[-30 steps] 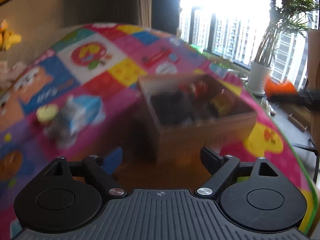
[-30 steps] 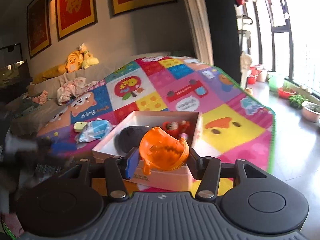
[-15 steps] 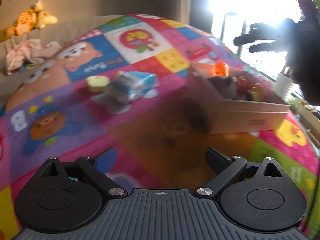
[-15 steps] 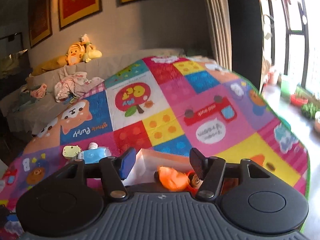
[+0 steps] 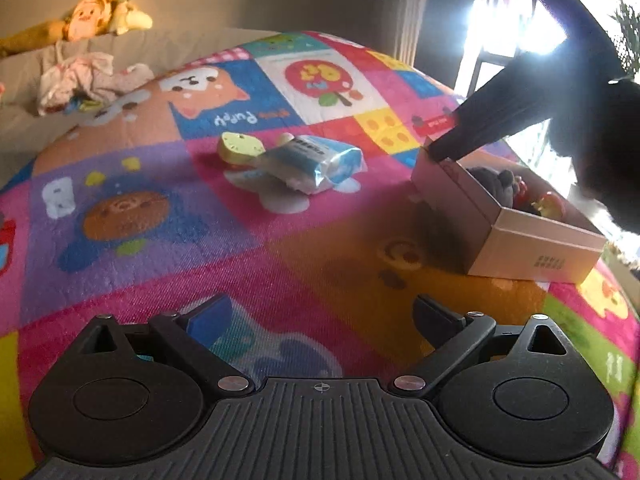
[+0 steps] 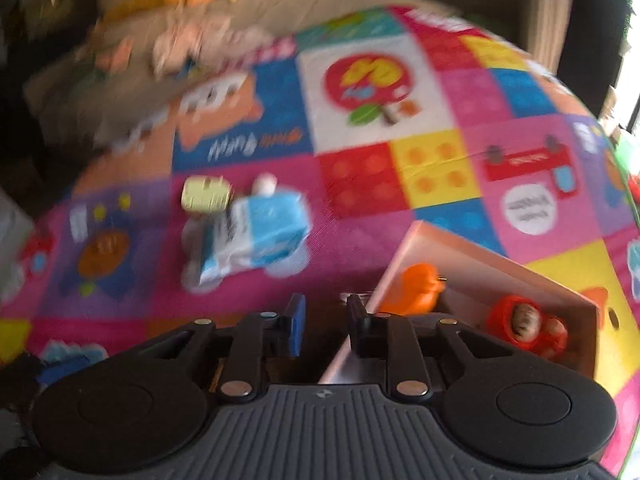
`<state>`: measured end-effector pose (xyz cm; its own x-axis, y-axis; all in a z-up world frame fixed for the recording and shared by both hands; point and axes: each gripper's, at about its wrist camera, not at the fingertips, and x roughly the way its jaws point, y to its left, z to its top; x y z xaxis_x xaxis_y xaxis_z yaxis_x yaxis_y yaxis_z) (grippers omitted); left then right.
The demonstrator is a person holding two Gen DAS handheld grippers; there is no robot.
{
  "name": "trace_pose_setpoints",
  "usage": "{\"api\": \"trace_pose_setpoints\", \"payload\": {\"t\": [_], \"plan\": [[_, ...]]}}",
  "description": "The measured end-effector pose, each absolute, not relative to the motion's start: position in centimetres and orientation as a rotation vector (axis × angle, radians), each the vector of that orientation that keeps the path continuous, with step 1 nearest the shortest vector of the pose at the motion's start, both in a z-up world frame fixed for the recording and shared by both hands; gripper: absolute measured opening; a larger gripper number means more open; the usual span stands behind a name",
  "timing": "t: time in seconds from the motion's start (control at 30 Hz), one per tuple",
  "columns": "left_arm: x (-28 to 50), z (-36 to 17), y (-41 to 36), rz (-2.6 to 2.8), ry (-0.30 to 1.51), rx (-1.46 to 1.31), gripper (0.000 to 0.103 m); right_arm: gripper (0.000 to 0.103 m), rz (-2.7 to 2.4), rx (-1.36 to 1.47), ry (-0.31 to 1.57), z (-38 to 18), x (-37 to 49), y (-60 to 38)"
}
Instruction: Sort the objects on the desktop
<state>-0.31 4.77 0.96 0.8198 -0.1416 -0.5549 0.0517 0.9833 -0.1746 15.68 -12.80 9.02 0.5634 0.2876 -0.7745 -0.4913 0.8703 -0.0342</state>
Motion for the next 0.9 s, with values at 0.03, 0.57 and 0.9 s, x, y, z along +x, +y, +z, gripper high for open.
{"api": "trace_pose_setpoints", "payload": {"t": [0.03, 0.57, 0.9], "plan": [[-0.3, 1.0, 4.9, -0.107, 0.599, -0.163, 0.1, 0.018, 0.457, -0.295, 0.874, 8.5, 16.1, -11.7], [-0.4, 0.5, 6.9, -0.119, 0.597, -0.309, 0.101, 0.064, 0.363, -0.028, 0.993, 4.1, 28.4, -3.8], [-0.3, 0.5, 6.9, -0.124, 0.601, -0.31, 0.101, 0.056, 0.718, -0.027, 1.083, 7.2, 22.3, -4.4]]}}
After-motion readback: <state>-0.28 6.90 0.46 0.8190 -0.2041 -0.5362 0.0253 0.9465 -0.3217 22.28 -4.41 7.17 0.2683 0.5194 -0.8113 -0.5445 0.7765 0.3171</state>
